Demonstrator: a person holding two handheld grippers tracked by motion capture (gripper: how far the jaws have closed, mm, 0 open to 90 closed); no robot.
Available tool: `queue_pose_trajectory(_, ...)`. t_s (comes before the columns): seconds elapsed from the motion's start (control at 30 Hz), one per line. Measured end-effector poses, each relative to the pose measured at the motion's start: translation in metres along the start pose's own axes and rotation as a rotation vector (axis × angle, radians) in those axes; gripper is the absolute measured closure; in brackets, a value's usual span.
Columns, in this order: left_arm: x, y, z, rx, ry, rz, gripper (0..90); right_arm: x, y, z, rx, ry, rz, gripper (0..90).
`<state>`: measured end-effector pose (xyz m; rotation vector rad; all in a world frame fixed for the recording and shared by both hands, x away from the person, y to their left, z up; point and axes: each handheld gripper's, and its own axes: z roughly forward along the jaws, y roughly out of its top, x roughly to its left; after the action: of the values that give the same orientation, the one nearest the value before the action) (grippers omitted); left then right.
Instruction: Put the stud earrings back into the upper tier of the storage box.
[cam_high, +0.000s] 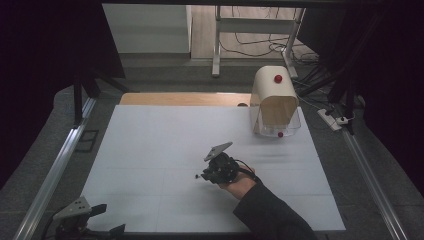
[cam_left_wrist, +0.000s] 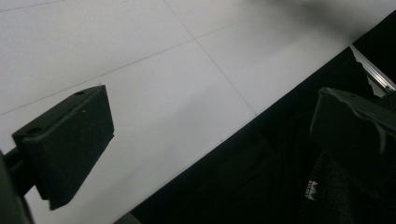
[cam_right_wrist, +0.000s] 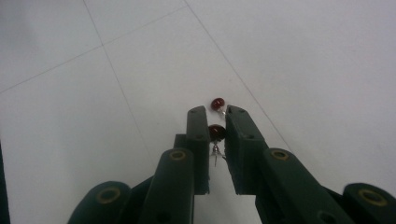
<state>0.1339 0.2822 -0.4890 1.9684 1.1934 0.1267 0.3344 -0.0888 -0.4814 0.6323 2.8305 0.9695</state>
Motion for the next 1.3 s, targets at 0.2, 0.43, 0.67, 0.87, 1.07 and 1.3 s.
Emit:
queue_pose_trajectory(0.2, 0.000, 0.000, 0.000, 0.001, 0.000, 0.000, 0.0, -0.007, -0.001, -0.013, -0.021, -0.015, 0.024, 79.3)
queue_pose_trajectory(0.43, 0.000, 0.000, 0.001, 0.004, 0.001, 0.000, 0.0, -0.014, -0.003, -0.026, -0.034, -0.027, 0.042, 79.3)
queue_pose_trajectory(0.67, 0.000, 0.000, 0.001, 0.005, 0.001, -0.001, 0.0, -0.021, -0.008, -0.037, -0.042, -0.043, 0.064, 79.3)
queue_pose_trajectory(0.87, 0.000, 0.001, 0.001, 0.007, 0.000, -0.001, 0.0, -0.030, -0.012, -0.049, -0.053, -0.061, 0.092, 79.3)
queue_pose_trajectory(1.07, 0.000, 0.001, 0.001, 0.010, -0.002, -0.001, 0.0, -0.038, -0.015, -0.061, -0.062, -0.082, 0.112, 79.3)
queue_pose_trajectory(1.3, 0.000, 0.001, 0.001, 0.009, -0.003, -0.003, 0.0, -0.047, -0.017, -0.073, -0.065, -0.105, 0.131, 79.3)
